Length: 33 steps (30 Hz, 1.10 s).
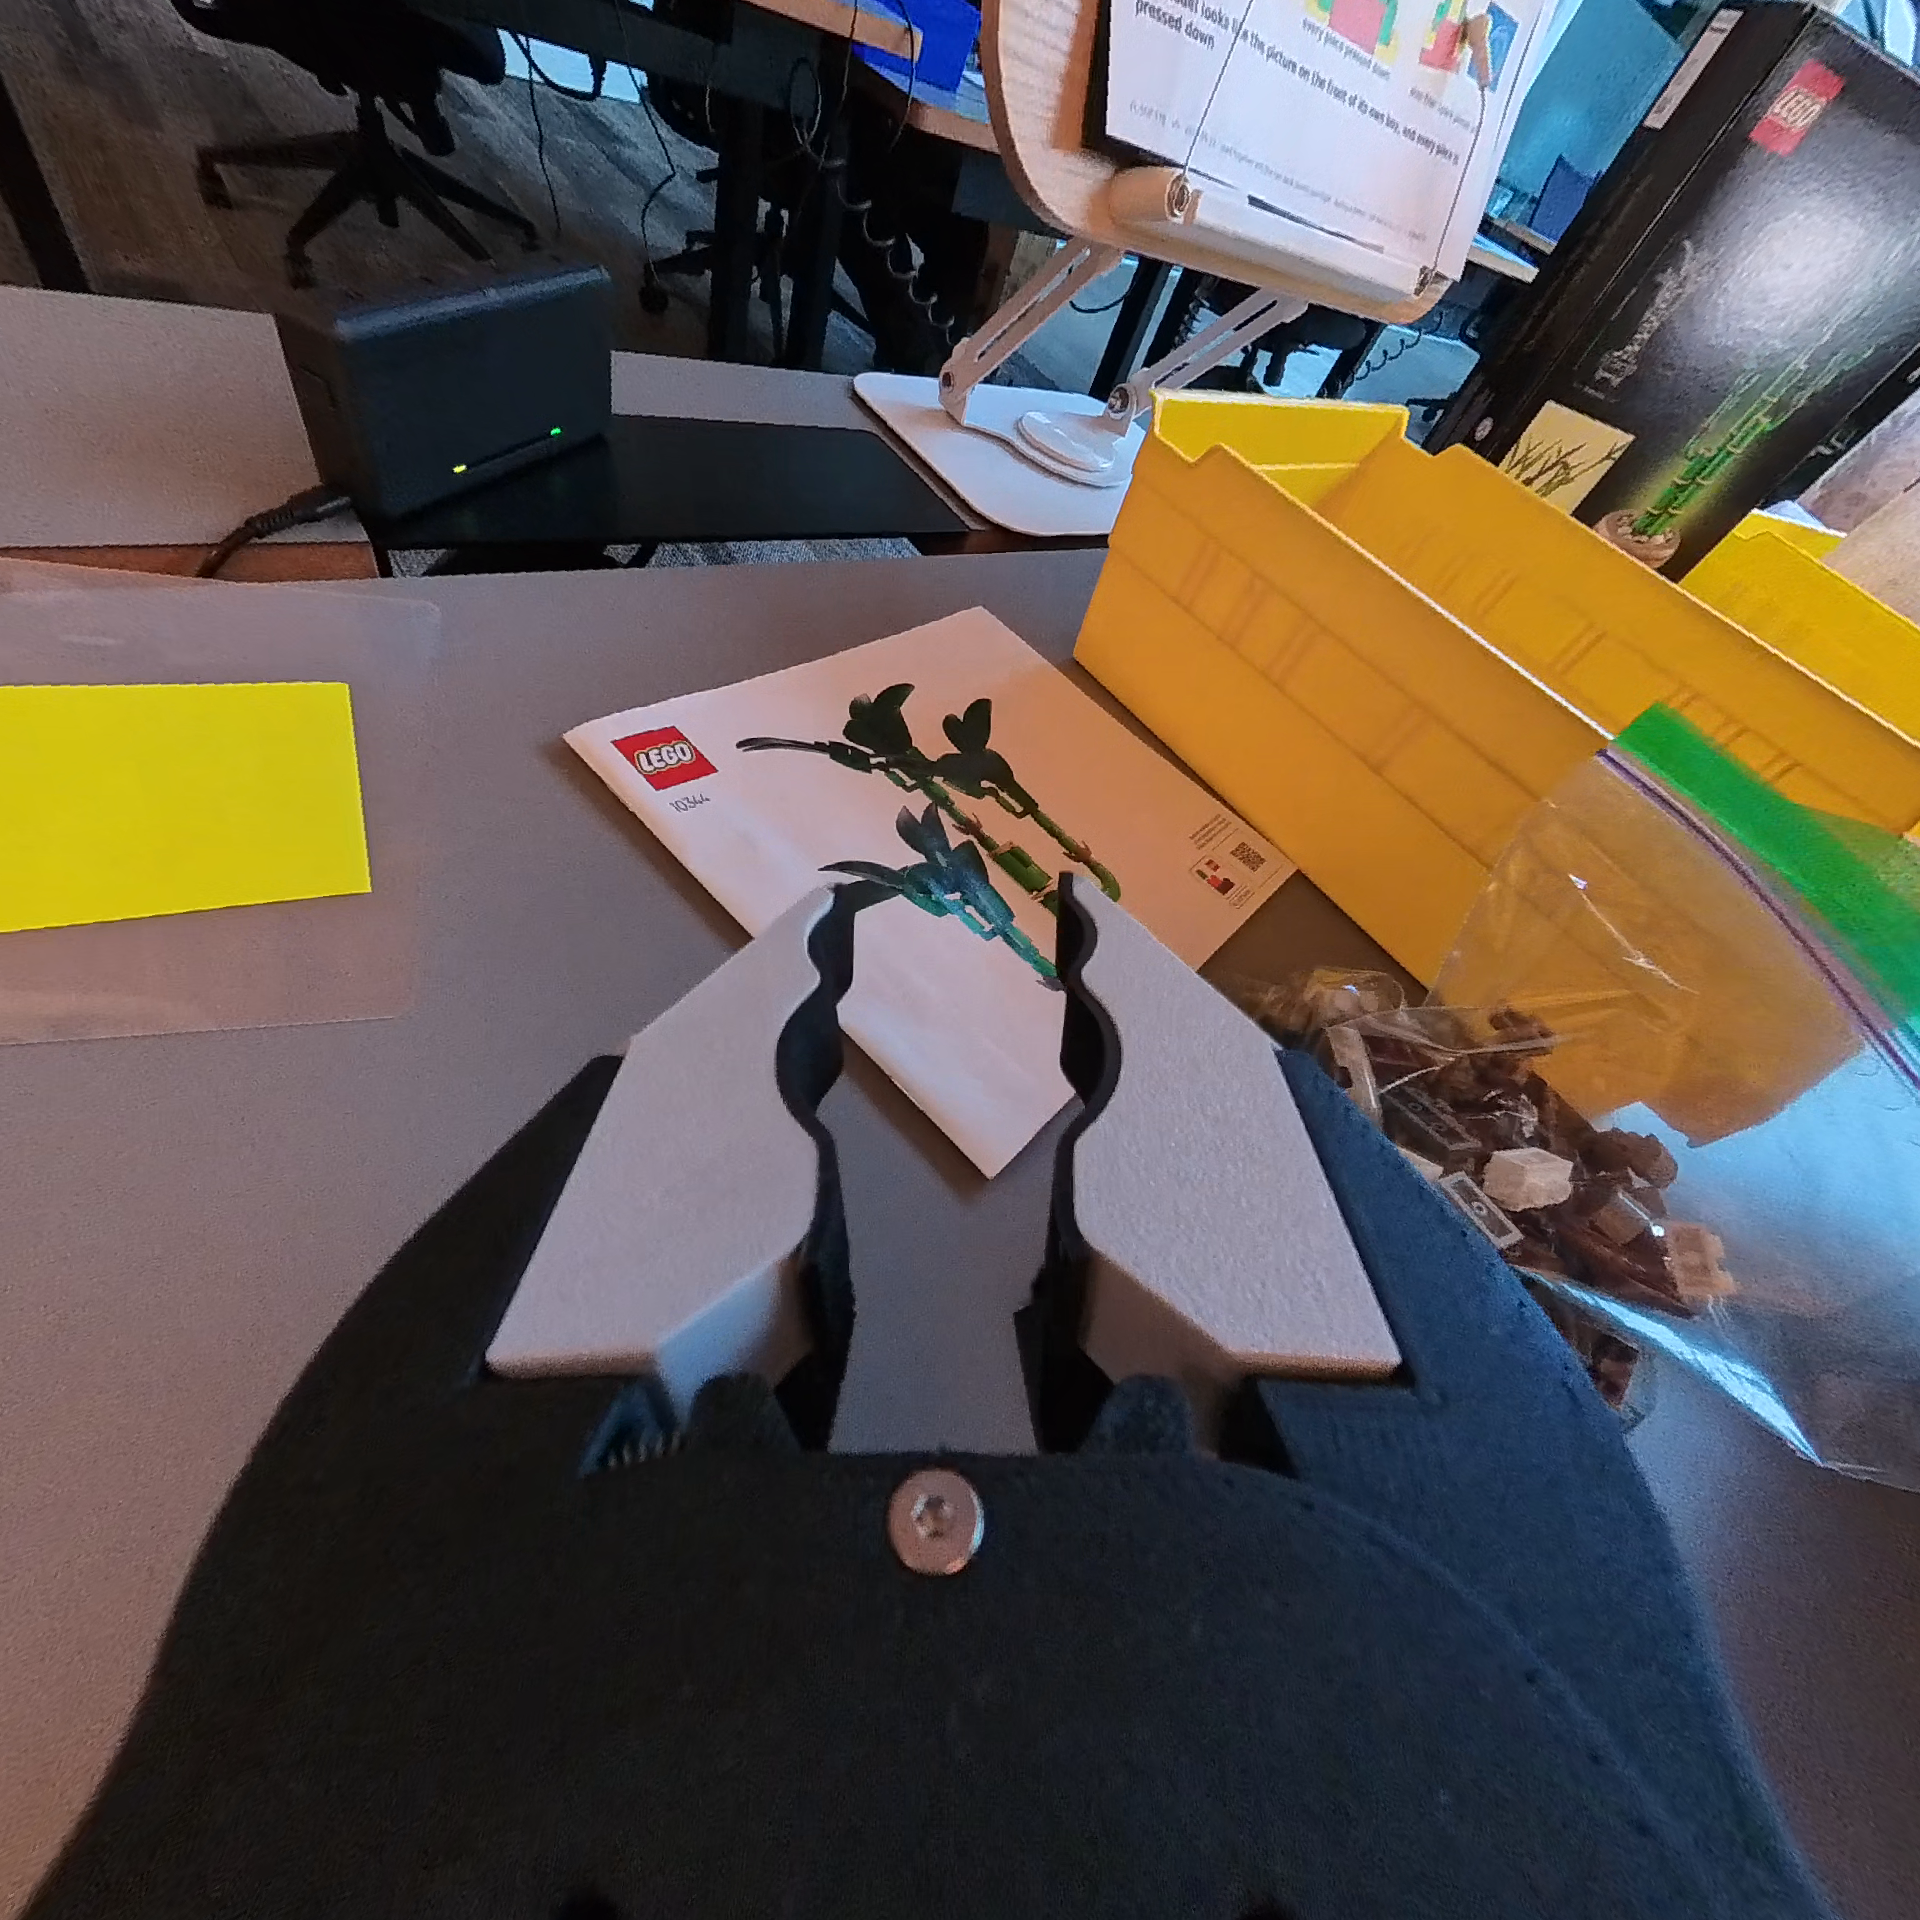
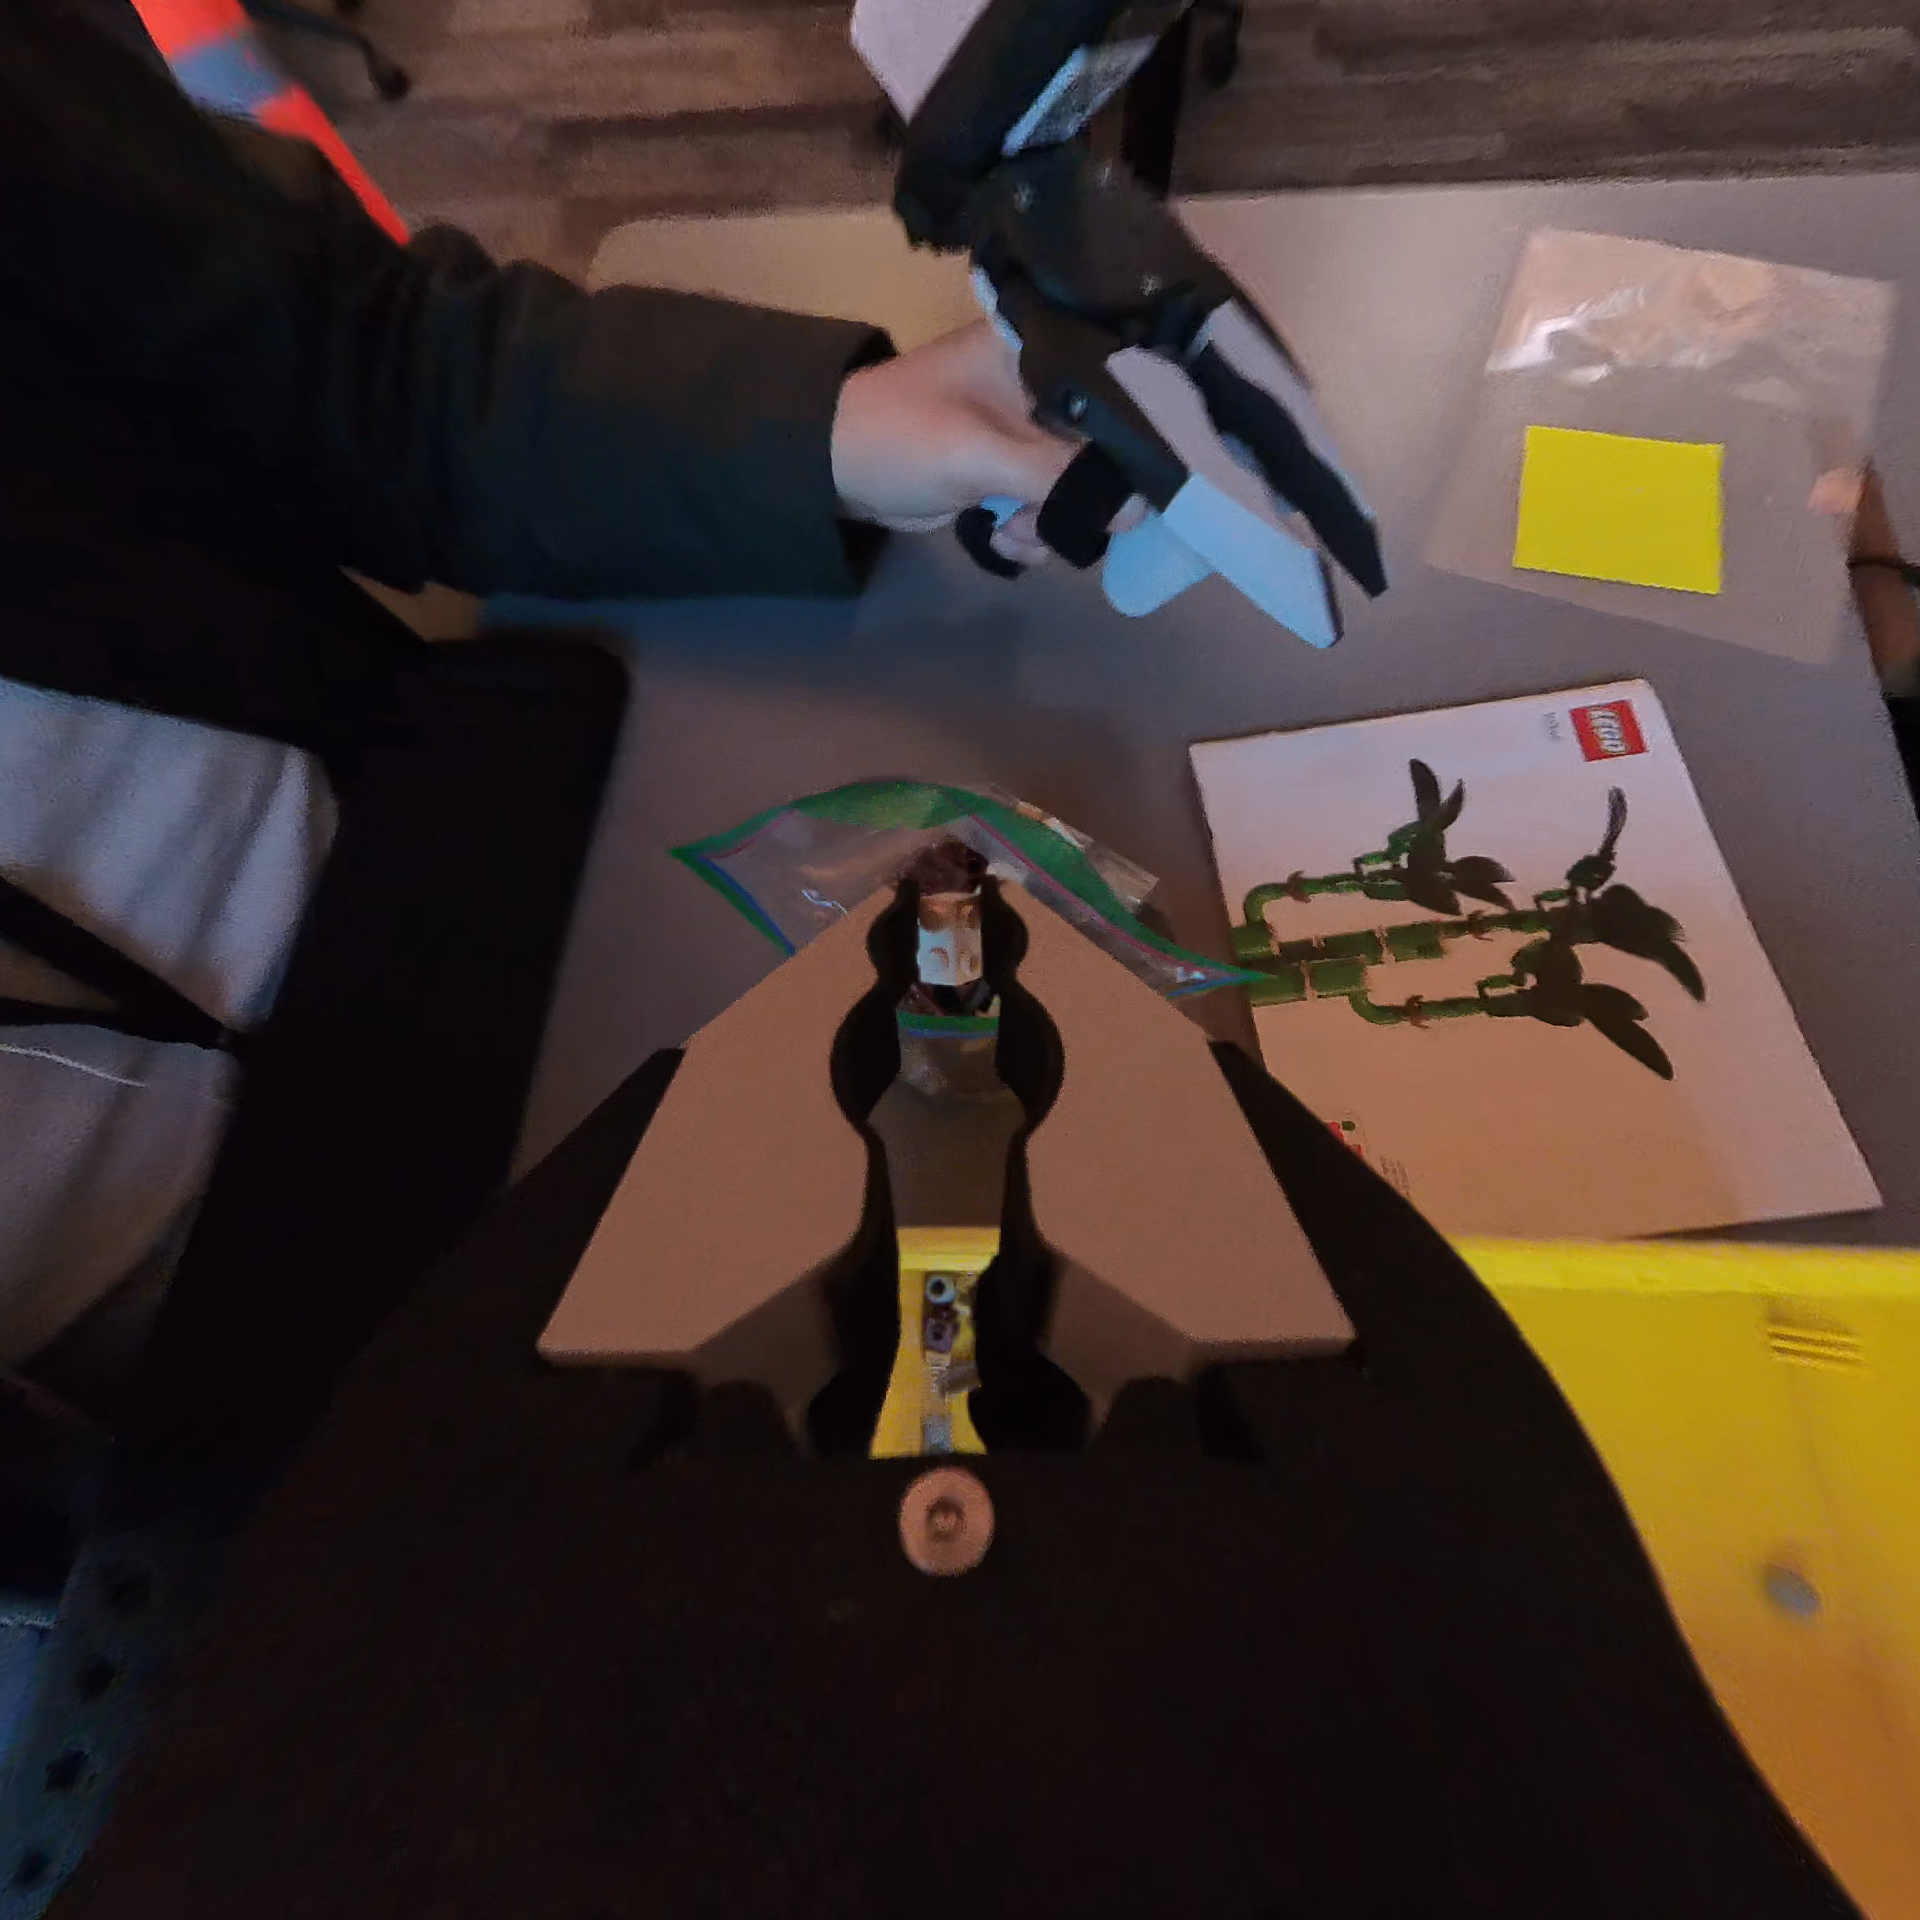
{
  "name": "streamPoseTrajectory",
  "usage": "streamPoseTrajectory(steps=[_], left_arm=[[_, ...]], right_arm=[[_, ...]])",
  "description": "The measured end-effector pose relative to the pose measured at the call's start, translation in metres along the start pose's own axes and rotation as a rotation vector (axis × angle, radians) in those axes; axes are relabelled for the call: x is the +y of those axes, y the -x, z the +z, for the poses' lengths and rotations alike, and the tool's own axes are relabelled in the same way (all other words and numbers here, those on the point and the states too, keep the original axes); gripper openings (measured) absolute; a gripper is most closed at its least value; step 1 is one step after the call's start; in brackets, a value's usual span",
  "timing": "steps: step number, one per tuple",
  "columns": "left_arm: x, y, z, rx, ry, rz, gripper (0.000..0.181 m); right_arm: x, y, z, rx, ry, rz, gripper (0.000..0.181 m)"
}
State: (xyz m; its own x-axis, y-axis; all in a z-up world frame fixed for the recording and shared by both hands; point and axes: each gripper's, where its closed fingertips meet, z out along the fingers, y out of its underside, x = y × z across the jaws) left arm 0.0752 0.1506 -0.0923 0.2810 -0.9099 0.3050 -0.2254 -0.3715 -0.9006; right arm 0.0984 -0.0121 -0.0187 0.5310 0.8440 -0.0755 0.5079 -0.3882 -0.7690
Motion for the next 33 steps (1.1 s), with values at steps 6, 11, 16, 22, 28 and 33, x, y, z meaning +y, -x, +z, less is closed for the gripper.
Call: streamPoseTrajectory(steps=[6, 11, 16, 22, 28, 33], left_arm=[[-0.004, 0.001, -0.003, -0.001, -0.015, -0.007, 0.037], [-0.006, 0.001, -0.004, 0.007, -0.02, -0.015, 0.038], [-0.003, -0.001, -0.002, 0.011, -0.006, -0.008, 0.039], [-0.001, 0.002, -0.001, 0.002, 0.0, -0.008, 0.039], [0.0, 0.001, -0.001, 0.005, 0.009, -0.006, 0.039], [-0.001, 0.001, -0.002, 0.006, 0.005, -0.007, 0.039]], right_arm=[[0.012, -0.016, 0.002, 0.054, 0.079, -0.024, 0.026], [0.047, -0.109, -0.082, 0.407, 0.074, 0.043, 0.023], [0.155, -0.155, -0.069, 0.398, 0.464, 0.231, 0.024], [0.183, -0.175, -0.041, 0.411, 0.56, 0.45, 0.024], [0.2, -0.174, -0.034, 0.408, 0.619, 0.496, 0.009], [0.178, -0.164, -0.042, 0.412, 0.528, 0.482, 0.008]])
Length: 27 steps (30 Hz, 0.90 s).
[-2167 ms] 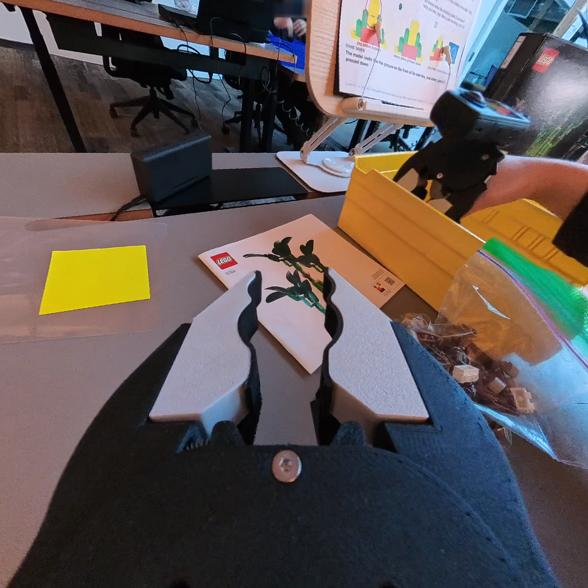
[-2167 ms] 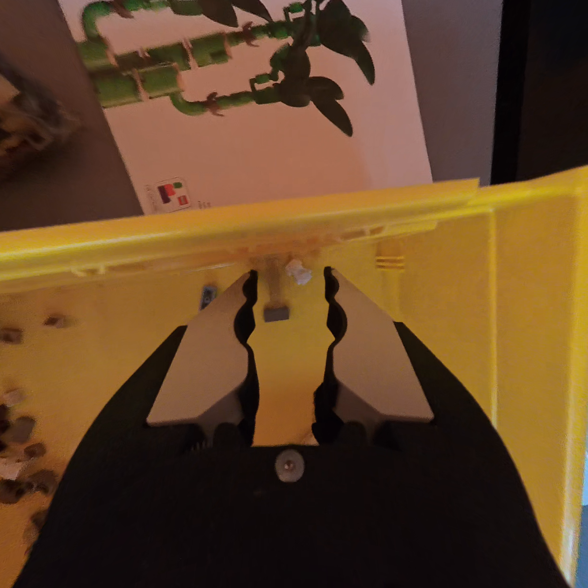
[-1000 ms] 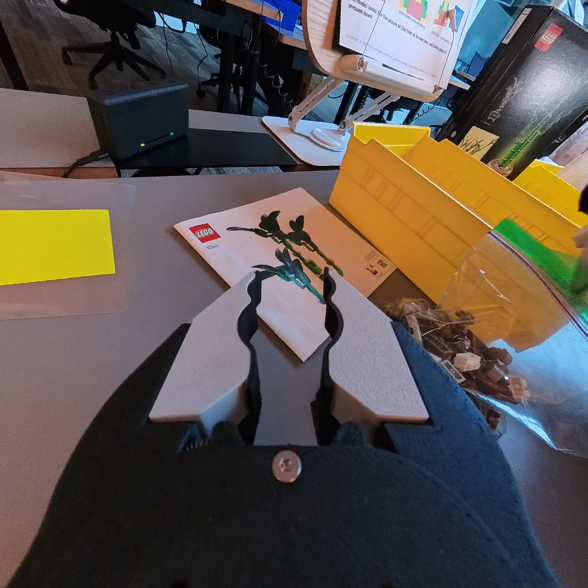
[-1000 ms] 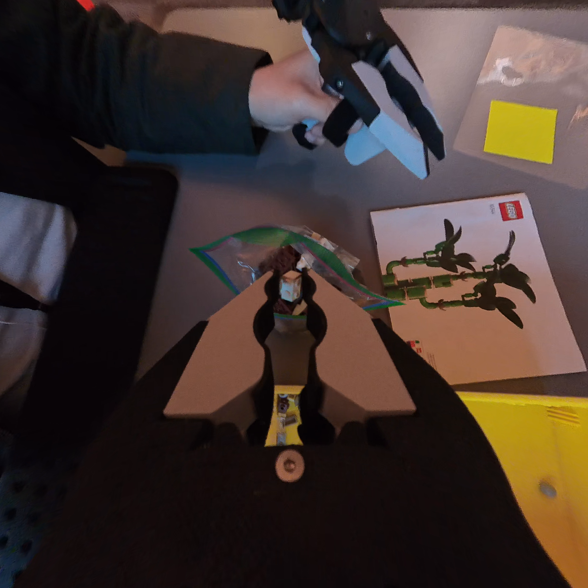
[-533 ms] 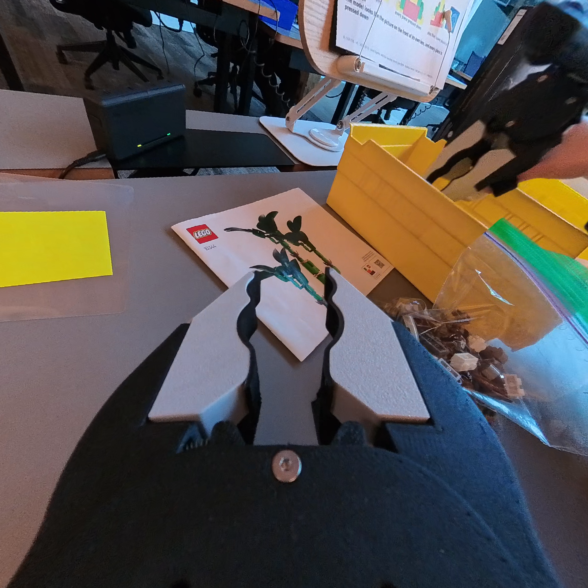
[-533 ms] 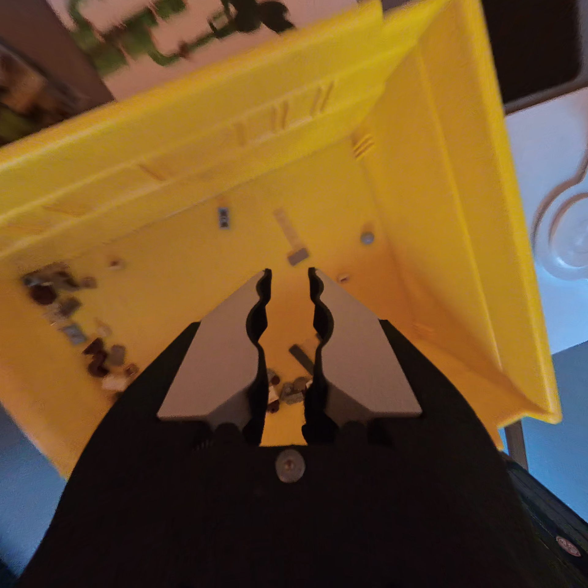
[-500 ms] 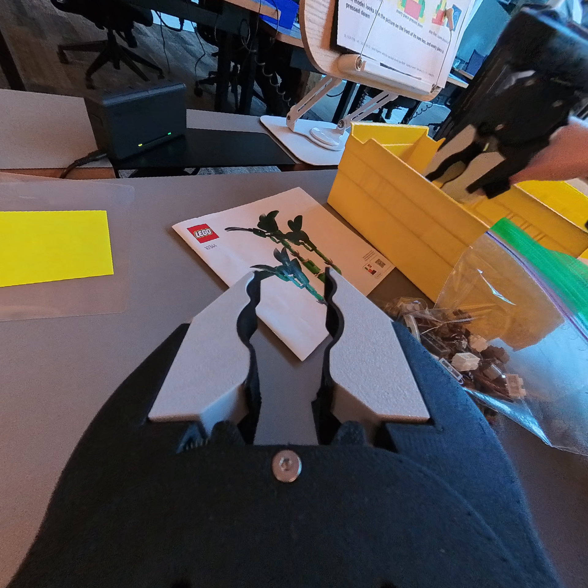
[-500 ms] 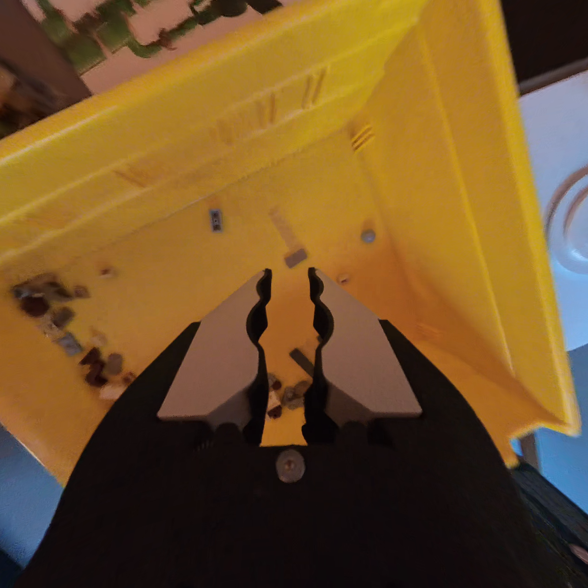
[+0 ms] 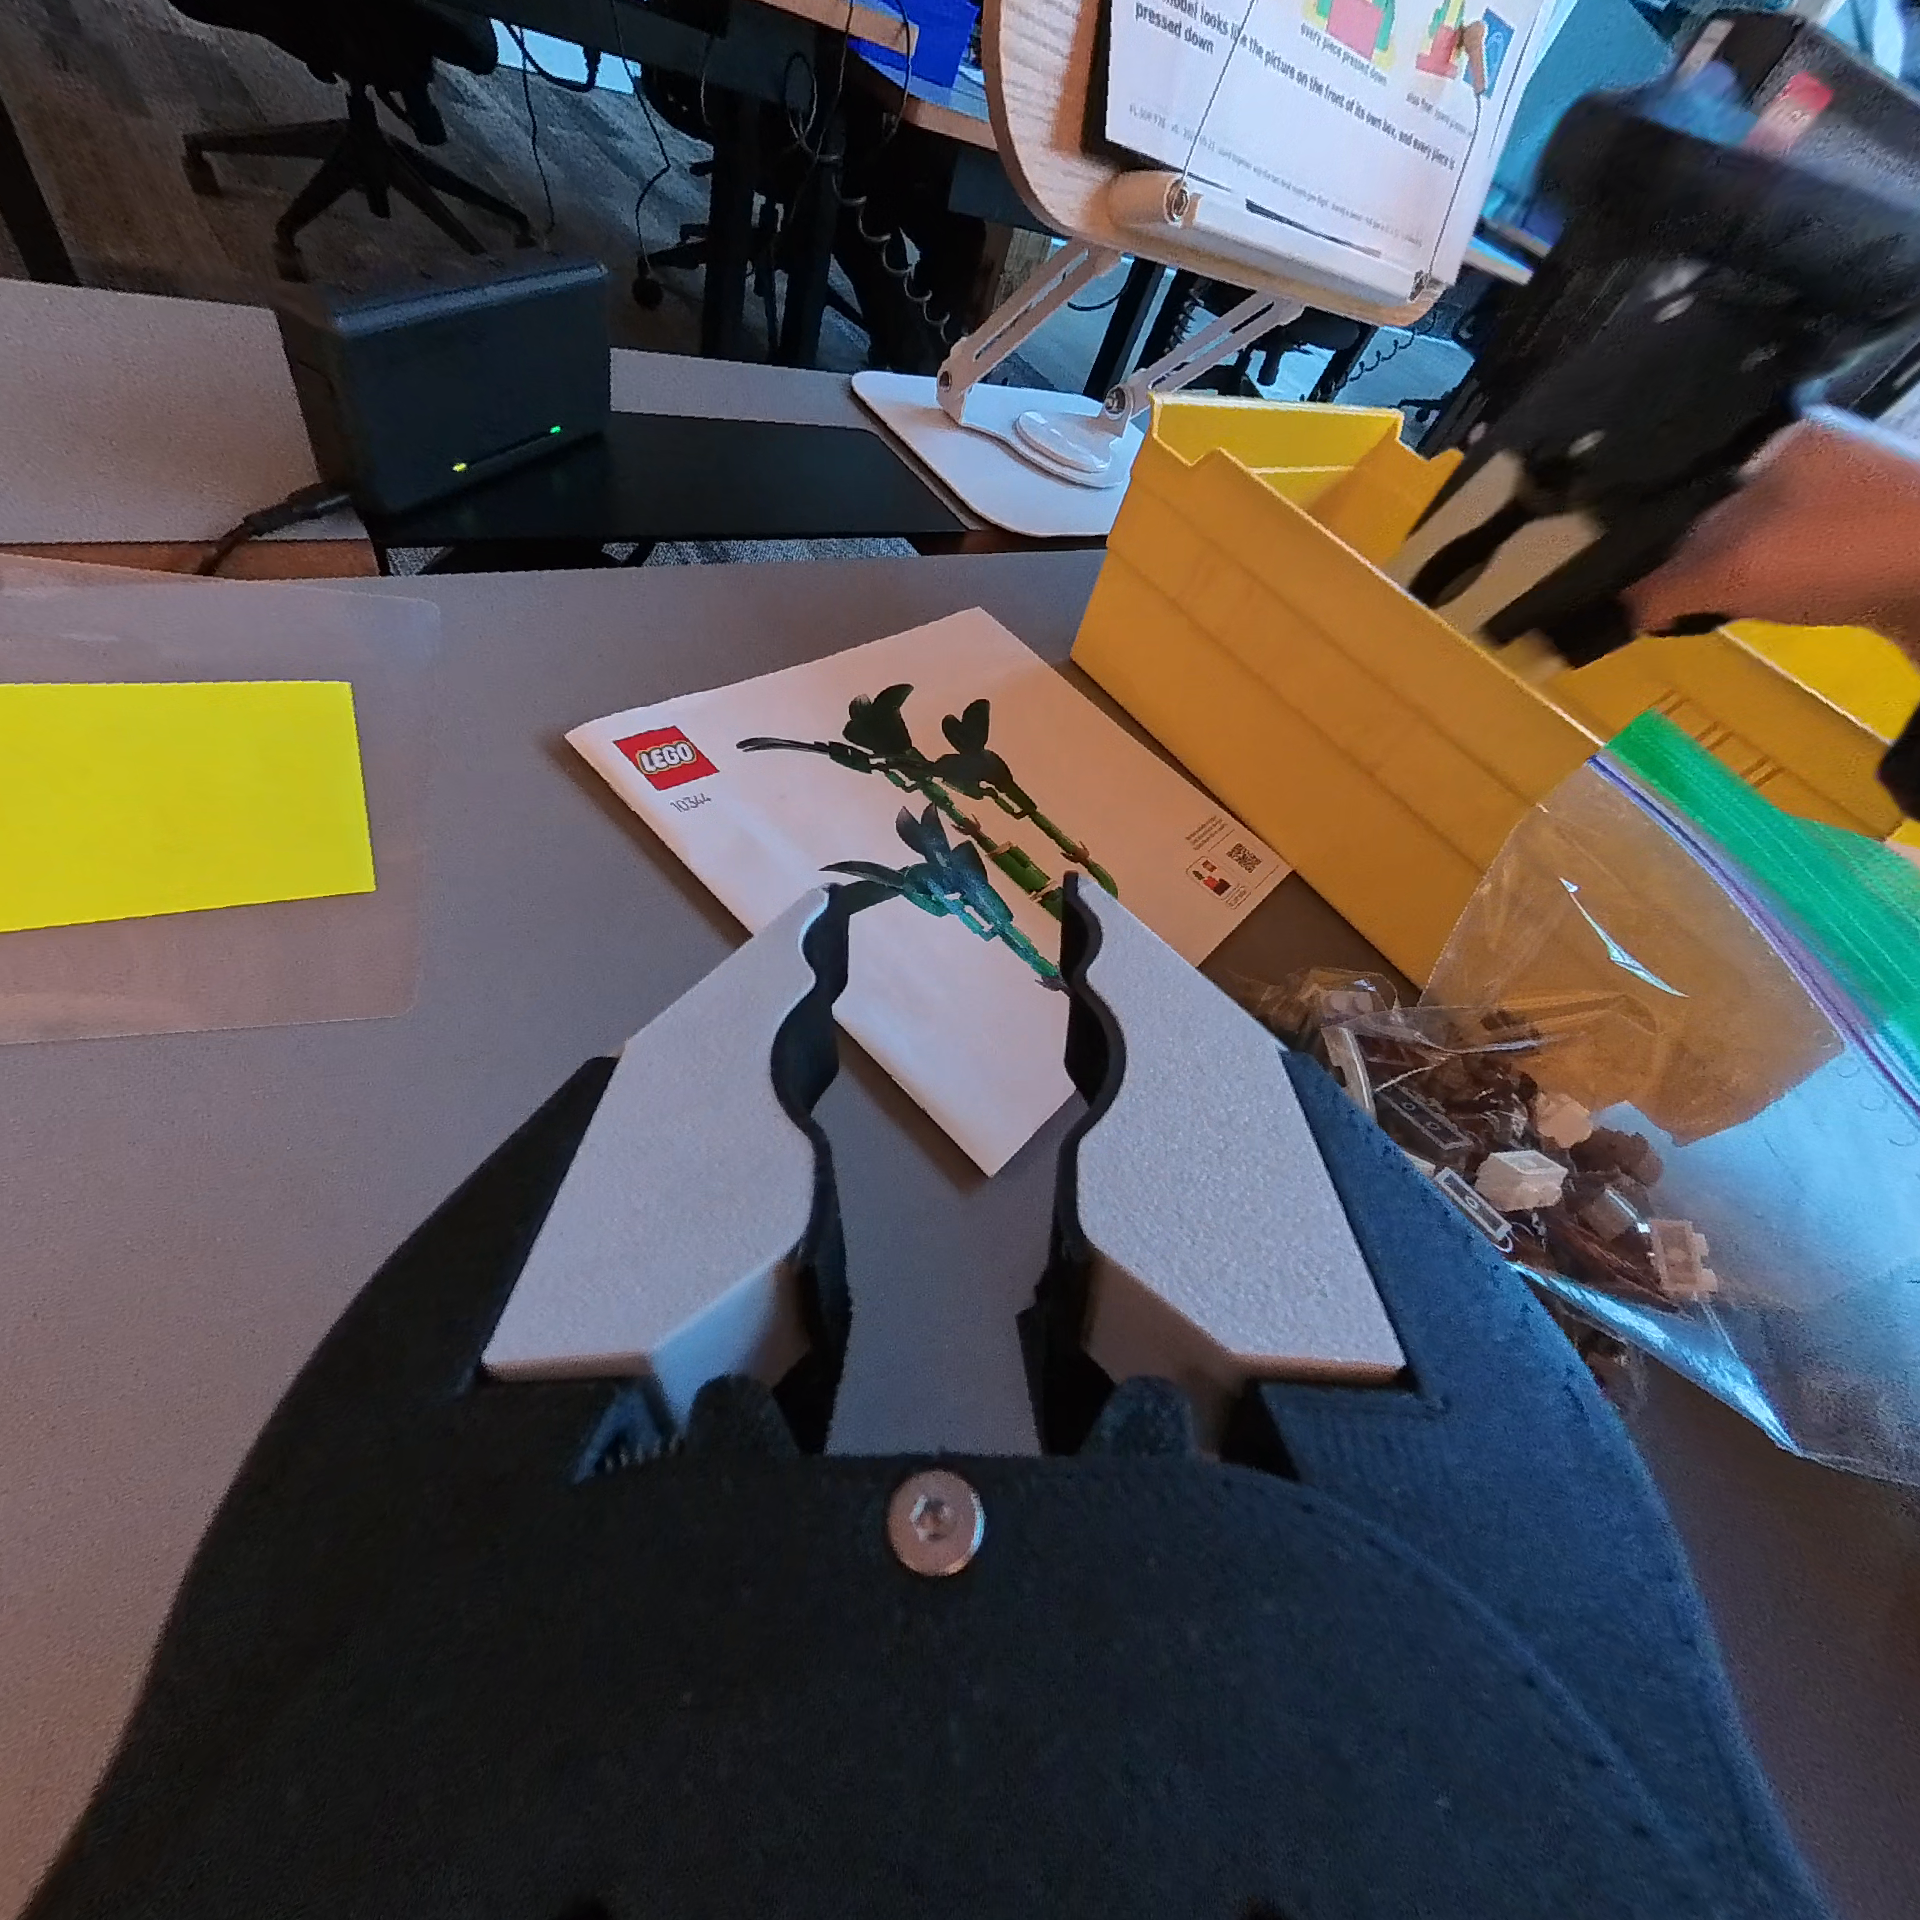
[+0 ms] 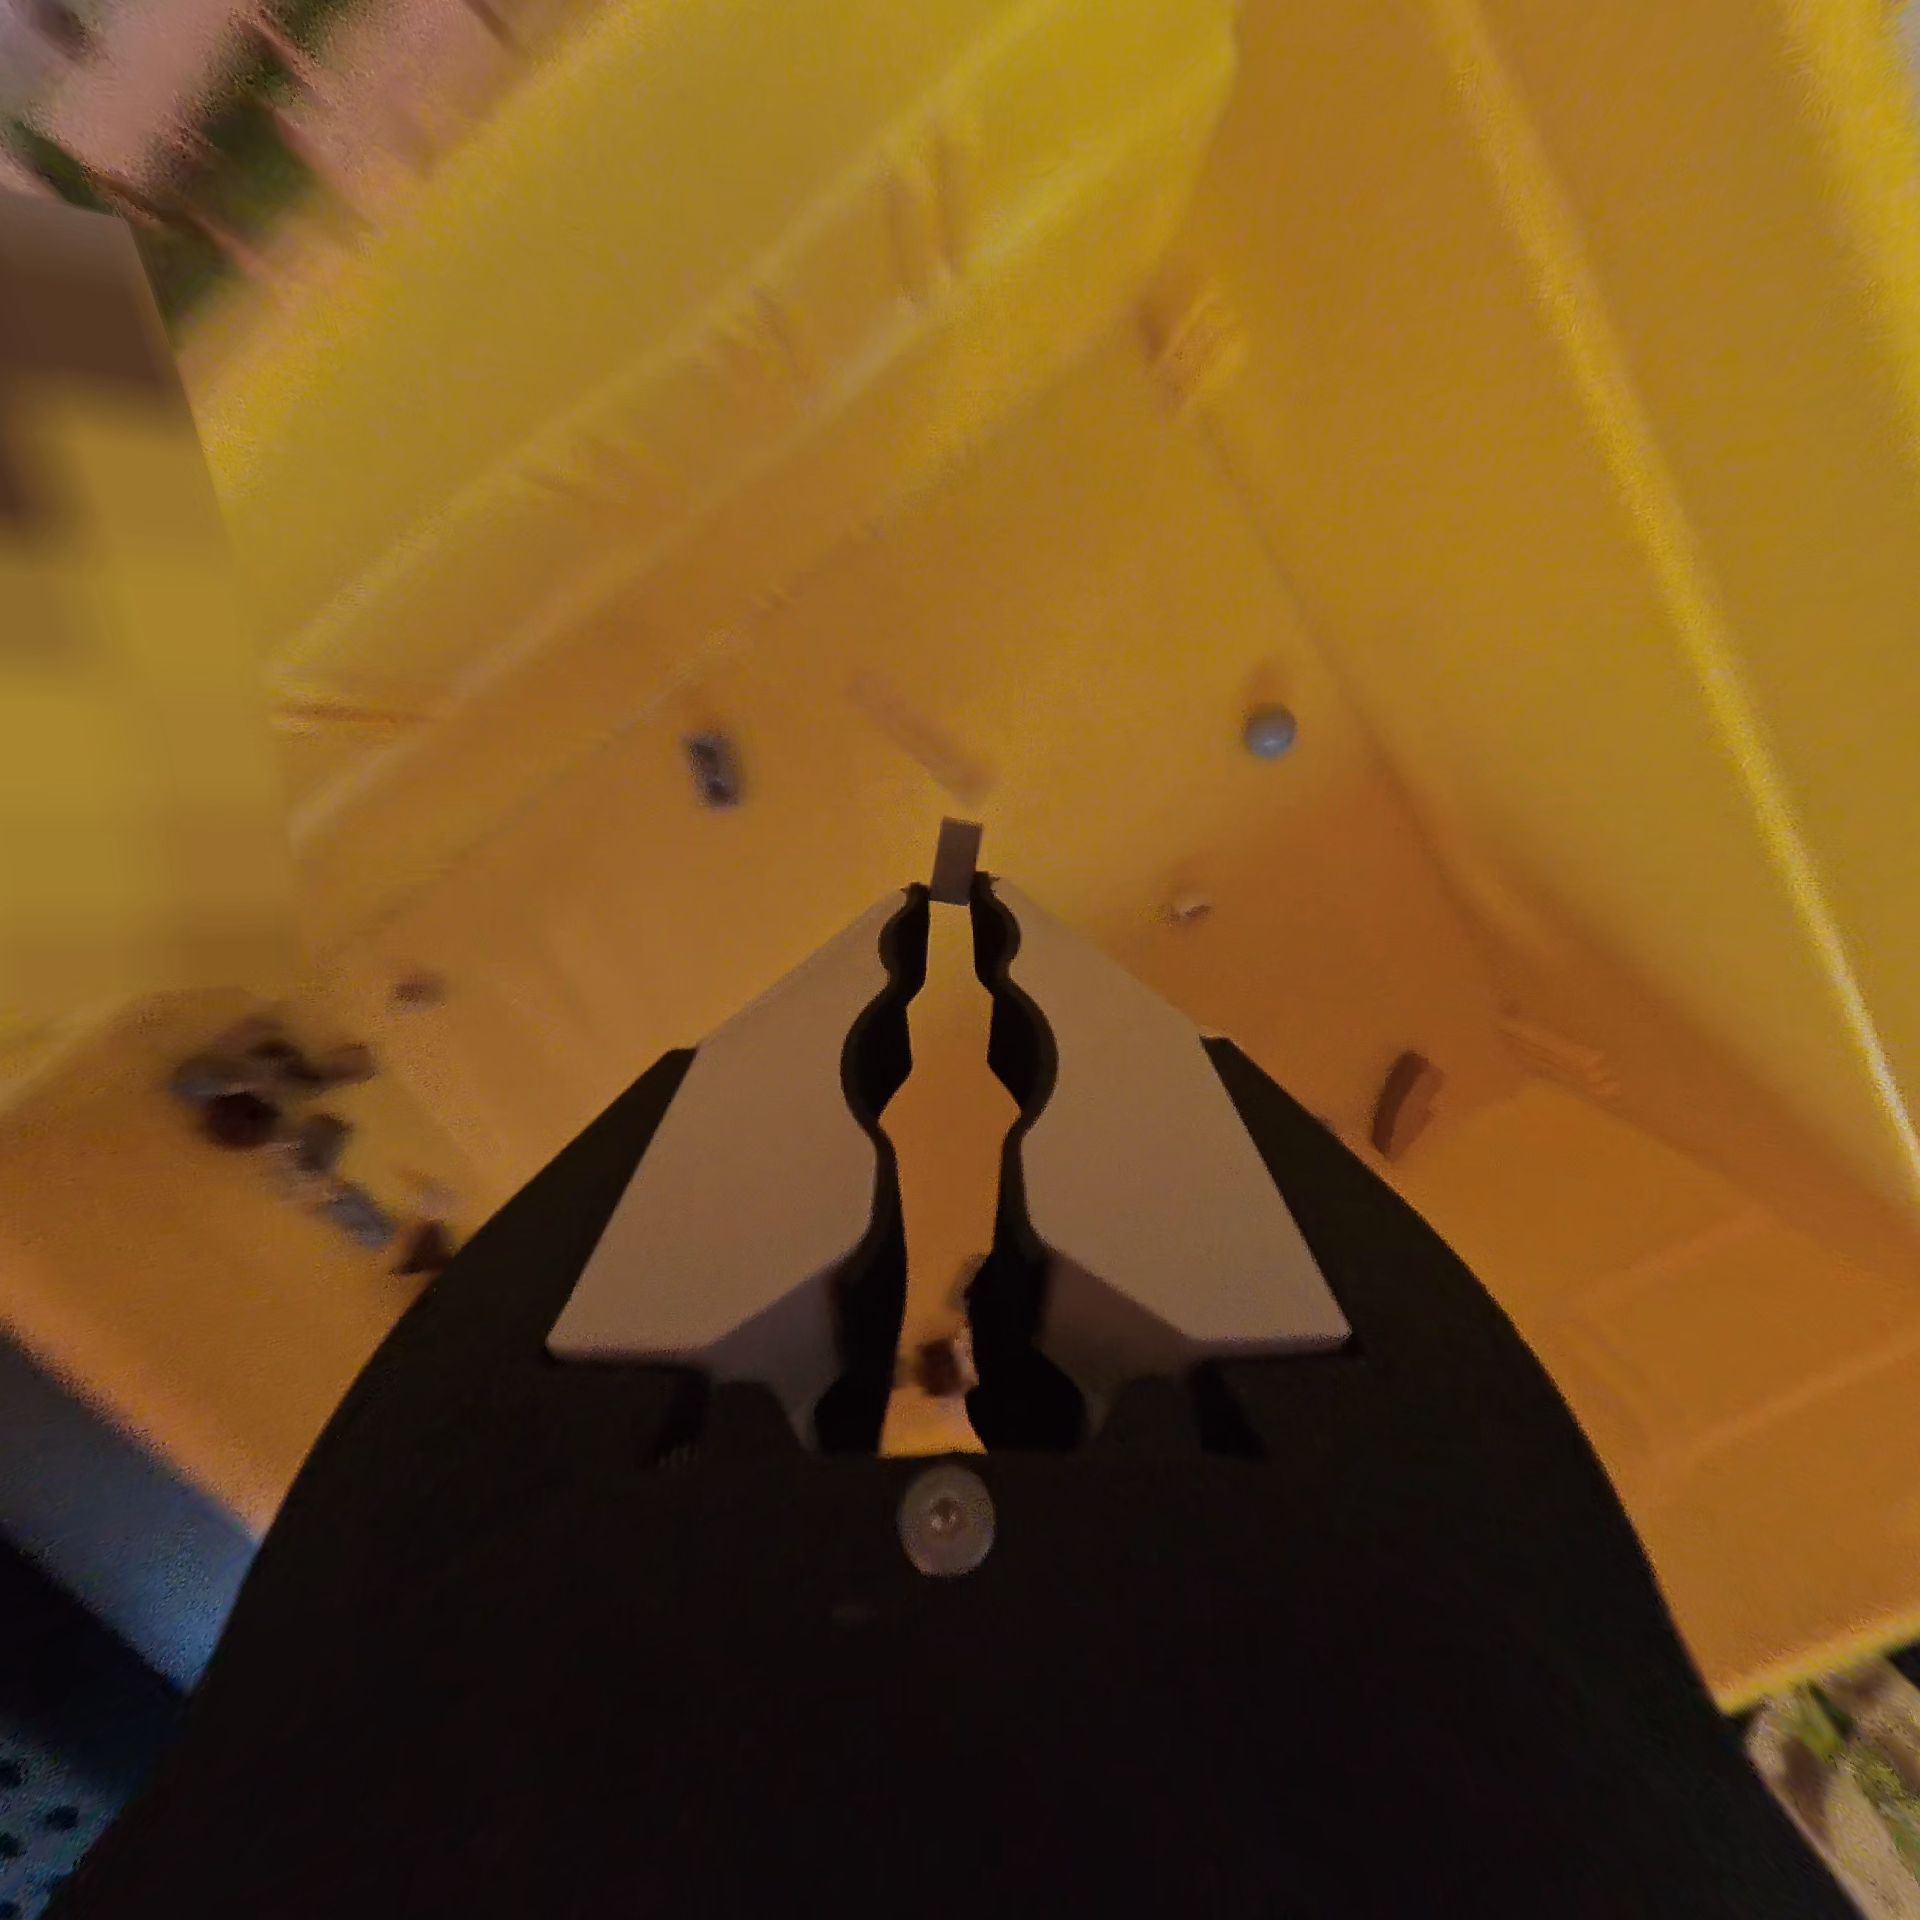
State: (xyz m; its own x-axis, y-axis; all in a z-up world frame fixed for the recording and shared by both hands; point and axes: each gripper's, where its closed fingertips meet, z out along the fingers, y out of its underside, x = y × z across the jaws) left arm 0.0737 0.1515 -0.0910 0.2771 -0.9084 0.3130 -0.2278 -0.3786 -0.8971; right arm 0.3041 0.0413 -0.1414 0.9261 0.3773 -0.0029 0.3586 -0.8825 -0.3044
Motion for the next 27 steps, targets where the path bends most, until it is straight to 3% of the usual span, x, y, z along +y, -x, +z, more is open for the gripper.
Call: streamPoseTrajectory(steps=[2, 5, 9, 11, 12, 16, 19, 22, 24, 27], left_arm=[[-0.001, 0.001, -0.001, -0.001, -0.004, -0.003, 0.039], [0.002, 0.002, 0.001, 0.0, 0.007, -0.01, 0.04], [0.005, -0.001, 0.004, 0.005, 0.021, -0.007, 0.04], [0.004, -0.001, 0.003, 0.003, 0.018, -0.002, 0.04], [0.004, -0.002, 0.002, 0.003, 0.015, -0.001, 0.04], [-0.001, -0.002, -0.001, 0.006, -0.001, -0.009, 0.04], [-0.002, -0.001, -0.001, 0.008, -0.003, -0.01, 0.04], [-0.001, -0.001, -0.001, 0.006, 0.0, -0.007, 0.04], [-0.002, 0.0, -0.001, 0.0, -0.003, -0.003, 0.04], [-0.004, 0.0, -0.003, 0.001, -0.011, -0.007, 0.04]], right_arm=[[-0.033, 0.044, -0.042, -0.112, -0.208, -0.03, 0.008], [-0.068, 0.149, -0.11, -0.331, -0.48, -0.282, 0.007], [-0.06, 0.208, -0.091, -0.324, -0.351, -0.489, 0.008], [-0.058, 0.218, -0.076, -0.35, -0.312, -0.49, 0.011], [-0.057, 0.216, -0.073, -0.333, -0.295, -0.493, 0.021], [-0.076, 0.172, -0.108, -0.225, -0.447, -0.506, 0.021], [-0.097, 0.066, -0.119, 0.033, -0.541, -0.301, 0.011], [-0.069, -0.018, -0.06, 0.121, -0.295, -0.003, 0.014], [-0.047, -0.042, -0.021, 0.117, -0.16, 0.136, 0.016], [-0.029, -0.061, 0.01, 0.158, -0.085, 0.213, 0.018]])
